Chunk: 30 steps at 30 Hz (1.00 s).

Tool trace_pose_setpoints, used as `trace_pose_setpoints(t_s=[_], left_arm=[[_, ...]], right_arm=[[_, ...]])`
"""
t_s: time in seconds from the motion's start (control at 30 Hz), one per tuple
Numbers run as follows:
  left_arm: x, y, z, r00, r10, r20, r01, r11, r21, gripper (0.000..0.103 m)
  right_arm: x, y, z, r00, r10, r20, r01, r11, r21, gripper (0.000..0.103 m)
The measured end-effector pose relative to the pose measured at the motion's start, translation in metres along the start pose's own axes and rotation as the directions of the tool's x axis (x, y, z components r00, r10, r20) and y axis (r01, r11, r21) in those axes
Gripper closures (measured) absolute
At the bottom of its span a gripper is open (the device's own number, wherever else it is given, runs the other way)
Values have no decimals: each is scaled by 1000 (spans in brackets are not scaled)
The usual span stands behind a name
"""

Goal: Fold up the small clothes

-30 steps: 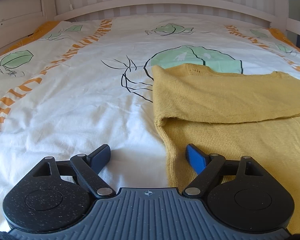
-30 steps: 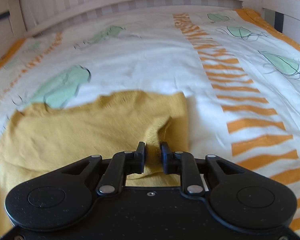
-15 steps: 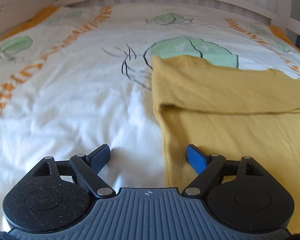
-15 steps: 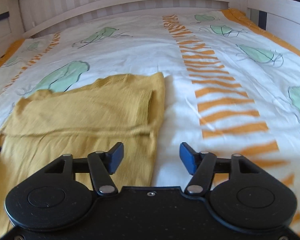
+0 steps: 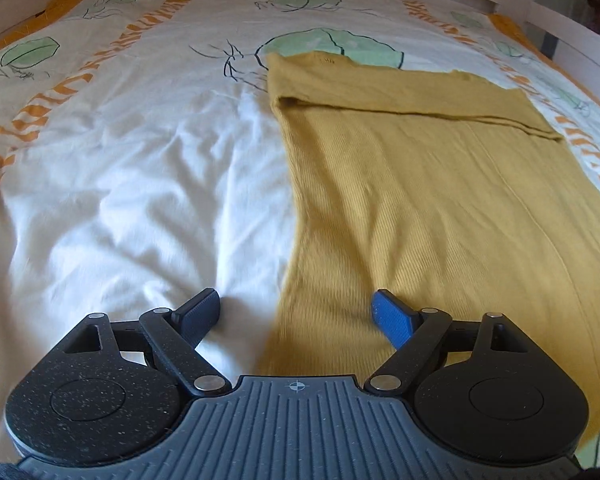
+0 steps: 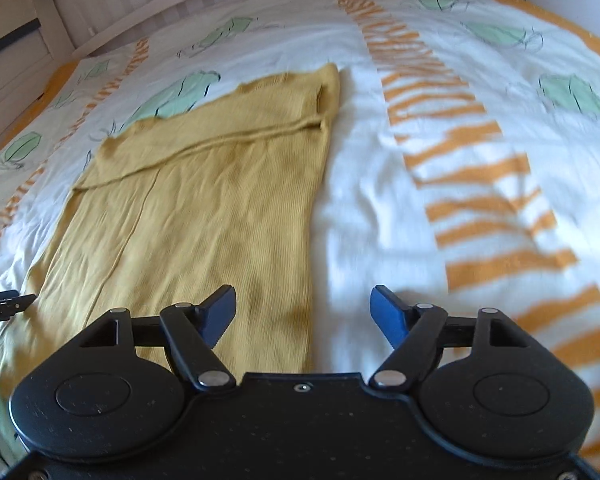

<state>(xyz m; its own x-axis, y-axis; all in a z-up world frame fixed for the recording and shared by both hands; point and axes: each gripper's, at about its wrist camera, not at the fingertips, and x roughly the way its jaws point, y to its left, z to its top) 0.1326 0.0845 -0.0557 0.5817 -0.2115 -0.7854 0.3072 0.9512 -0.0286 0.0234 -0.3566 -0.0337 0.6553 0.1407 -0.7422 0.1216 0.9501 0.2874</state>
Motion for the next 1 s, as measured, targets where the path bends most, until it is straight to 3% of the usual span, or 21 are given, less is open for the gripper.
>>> trace_pose_setpoints(t_s=[0.4,0.6,1.0], left_arm=[[-27,-6,-31,1000,-18,-7,18,998,-52,20],[-33,-8,-40,998,-56,-23,54,997,-52,21],[-33,-2,-46,995,-100,0,99,990,-95,21]], right_arm=[[-29,0,-51,993,56,-99,-48,996,80,15],[-34,-3,-63,992,85,-94,-74,991,114,15],[-31,7,-72,991,109,-82,-106,993,46,4]])
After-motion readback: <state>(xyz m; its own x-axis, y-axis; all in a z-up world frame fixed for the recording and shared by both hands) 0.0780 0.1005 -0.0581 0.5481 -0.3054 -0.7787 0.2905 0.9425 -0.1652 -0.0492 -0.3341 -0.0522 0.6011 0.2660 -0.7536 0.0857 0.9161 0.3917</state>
